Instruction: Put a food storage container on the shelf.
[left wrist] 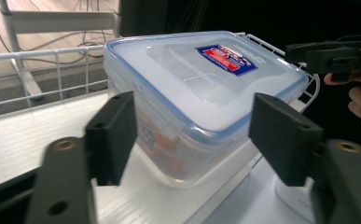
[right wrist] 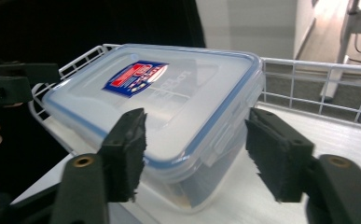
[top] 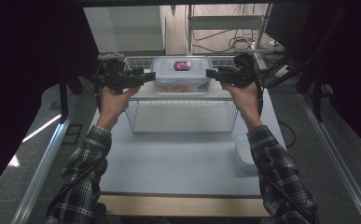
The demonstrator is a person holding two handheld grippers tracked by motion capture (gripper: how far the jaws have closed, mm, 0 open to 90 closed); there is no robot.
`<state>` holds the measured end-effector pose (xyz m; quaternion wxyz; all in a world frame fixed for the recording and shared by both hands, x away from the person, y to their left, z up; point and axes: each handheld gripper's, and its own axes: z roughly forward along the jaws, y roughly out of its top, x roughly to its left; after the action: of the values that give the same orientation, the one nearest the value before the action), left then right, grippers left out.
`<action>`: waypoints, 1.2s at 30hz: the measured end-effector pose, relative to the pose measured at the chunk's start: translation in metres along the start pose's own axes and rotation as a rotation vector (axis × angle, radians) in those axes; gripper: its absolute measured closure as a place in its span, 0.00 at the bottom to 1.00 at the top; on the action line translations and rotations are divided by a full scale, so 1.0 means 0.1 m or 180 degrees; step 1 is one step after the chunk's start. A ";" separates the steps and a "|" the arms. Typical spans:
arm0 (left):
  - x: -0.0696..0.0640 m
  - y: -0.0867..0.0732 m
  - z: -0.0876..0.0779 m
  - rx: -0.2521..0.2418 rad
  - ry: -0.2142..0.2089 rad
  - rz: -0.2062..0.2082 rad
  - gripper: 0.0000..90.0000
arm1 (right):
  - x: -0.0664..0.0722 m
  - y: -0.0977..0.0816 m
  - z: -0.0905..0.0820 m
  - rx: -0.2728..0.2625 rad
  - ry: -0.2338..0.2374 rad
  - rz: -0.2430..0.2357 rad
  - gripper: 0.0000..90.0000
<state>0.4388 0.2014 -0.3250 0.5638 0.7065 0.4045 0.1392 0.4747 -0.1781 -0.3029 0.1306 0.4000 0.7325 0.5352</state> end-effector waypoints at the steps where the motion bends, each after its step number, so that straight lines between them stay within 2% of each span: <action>1: -0.02 -0.02 -0.02 0.0004 -0.0007 0.0014 0.28 | 0.00 -0.02 -0.02 0.0000 0.0037 -0.0009 0.36; 5: -0.07 -0.08 -0.07 0.0030 0.0015 0.0108 0.18 | 0.02 -0.12 -0.10 0.0025 0.0101 -0.0096 0.28; 8: -0.11 -0.14 -0.11 0.0085 0.0096 0.0190 0.13 | 0.04 -0.16 -0.12 0.0027 0.0074 -0.0144 0.27; 12: -0.15 -0.23 -0.15 0.0107 0.0105 0.0267 0.10 | 0.06 -0.24 -0.17 0.0036 0.0112 -0.0206 0.24; 20: -0.27 -0.42 -0.19 0.0173 0.0125 0.0430 0.07 | 0.13 -0.38 -0.26 0.0044 0.0139 -0.0348 0.18; 27: -0.40 -0.58 -0.19 0.0252 0.0210 0.0585 0.06 | 0.20 -0.54 -0.32 0.0106 0.0178 -0.0486 0.14; 32: -0.50 -0.71 -0.18 0.0383 0.0154 0.0695 0.05 | 0.25 -0.67 -0.35 0.0128 0.0164 -0.0591 0.12; 36: -0.55 -0.81 -0.19 0.0406 0.0096 0.0716 0.06 | 0.28 -0.78 -0.37 0.0179 0.0134 -0.0681 0.11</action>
<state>0.3580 0.1770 -0.3781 0.4924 0.7796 0.3391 0.1862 0.3990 -0.1914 -0.3511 0.1602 0.3116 0.7883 0.5057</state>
